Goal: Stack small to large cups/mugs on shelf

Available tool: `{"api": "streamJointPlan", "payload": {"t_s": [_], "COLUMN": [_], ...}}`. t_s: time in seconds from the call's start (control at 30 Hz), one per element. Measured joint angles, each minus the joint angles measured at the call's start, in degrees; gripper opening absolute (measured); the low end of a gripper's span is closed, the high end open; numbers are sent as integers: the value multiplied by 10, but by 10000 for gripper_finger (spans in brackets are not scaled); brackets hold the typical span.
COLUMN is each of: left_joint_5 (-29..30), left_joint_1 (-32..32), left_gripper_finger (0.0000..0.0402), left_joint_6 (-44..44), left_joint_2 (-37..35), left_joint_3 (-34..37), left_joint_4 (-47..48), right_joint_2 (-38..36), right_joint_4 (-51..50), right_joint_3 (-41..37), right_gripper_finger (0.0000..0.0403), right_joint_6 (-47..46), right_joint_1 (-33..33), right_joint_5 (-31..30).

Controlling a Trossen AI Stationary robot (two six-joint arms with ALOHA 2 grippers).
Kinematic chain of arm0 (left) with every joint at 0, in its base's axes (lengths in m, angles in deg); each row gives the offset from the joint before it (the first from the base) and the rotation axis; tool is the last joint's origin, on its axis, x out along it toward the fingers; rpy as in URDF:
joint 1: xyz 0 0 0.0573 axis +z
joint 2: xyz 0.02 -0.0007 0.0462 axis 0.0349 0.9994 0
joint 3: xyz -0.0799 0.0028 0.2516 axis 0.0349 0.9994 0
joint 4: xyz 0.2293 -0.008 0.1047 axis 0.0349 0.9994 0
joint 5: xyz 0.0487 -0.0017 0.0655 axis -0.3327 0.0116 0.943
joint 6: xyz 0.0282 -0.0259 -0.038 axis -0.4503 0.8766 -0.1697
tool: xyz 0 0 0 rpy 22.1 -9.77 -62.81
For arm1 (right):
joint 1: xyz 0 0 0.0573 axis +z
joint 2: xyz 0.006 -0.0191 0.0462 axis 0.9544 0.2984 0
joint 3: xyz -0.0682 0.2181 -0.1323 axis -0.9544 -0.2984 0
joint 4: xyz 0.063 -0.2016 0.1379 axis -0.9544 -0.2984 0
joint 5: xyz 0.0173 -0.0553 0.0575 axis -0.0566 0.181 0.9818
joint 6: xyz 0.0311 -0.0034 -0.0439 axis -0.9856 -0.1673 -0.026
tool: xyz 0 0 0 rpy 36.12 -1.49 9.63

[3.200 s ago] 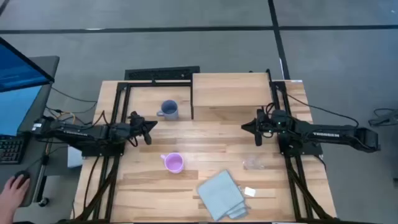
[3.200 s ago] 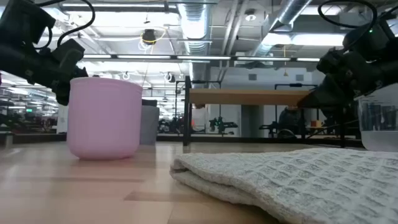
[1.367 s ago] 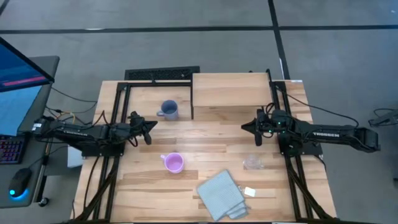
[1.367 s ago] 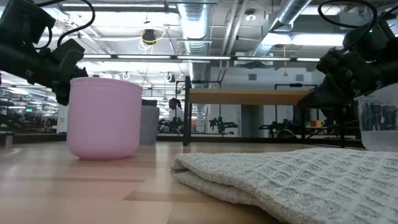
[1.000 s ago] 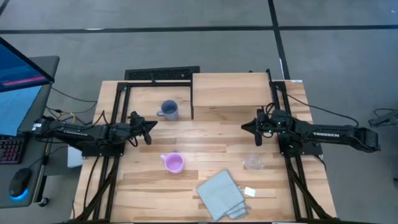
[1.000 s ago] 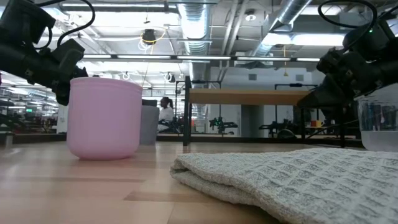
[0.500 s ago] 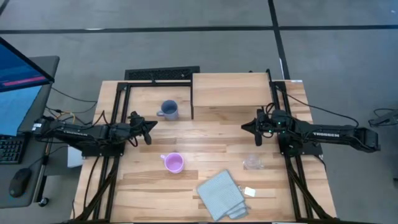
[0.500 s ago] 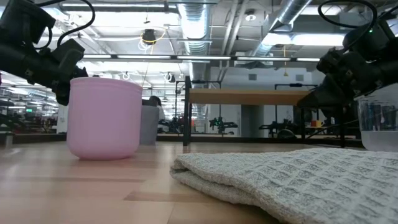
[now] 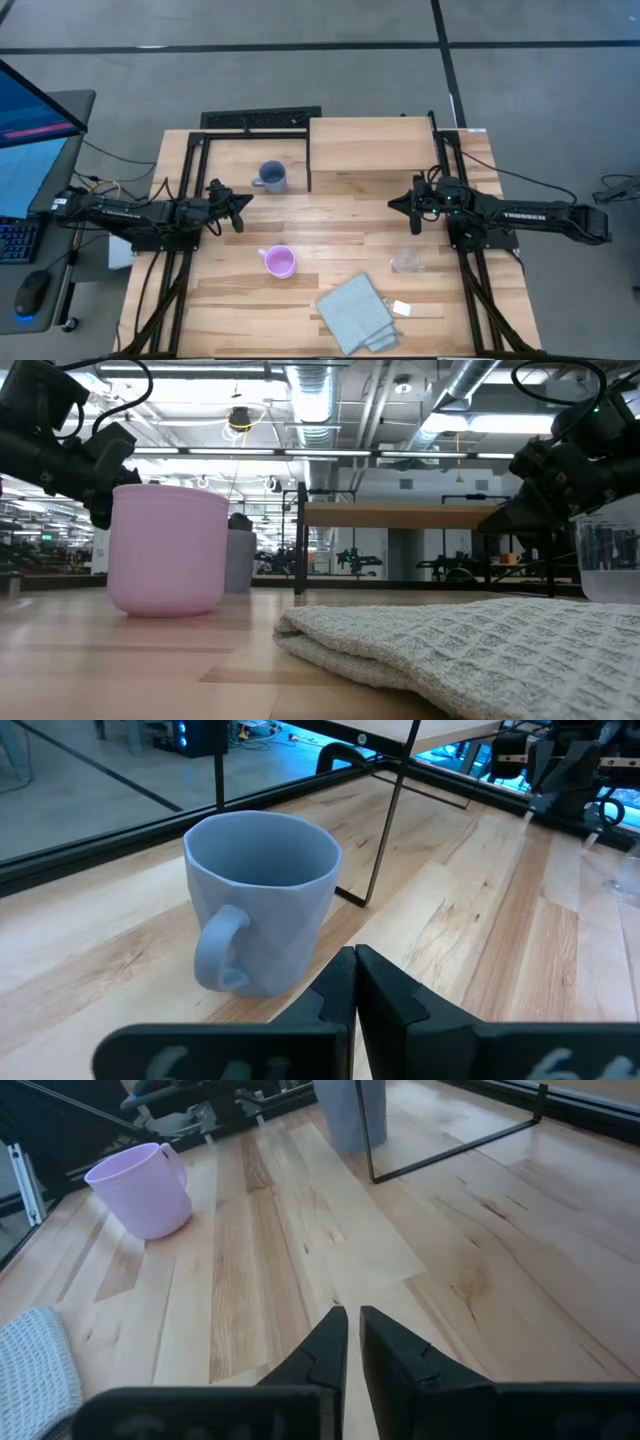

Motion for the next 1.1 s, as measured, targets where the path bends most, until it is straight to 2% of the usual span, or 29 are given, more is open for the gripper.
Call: {"api": "streamJointPlan", "payload": {"t_s": [1.1], "left_joint_5": [2], "left_joint_1": [0], "left_gripper_finger": [0], "left_joint_6": [23], "left_joint_2": [0], "left_joint_3": [0], "left_joint_4": [-15], "right_joint_2": [0], "right_joint_4": [0], "right_joint_3": [0], "right_gripper_finger": [56], "right_joint_6": [0], "right_joint_1": [0], "right_joint_5": [0]}}
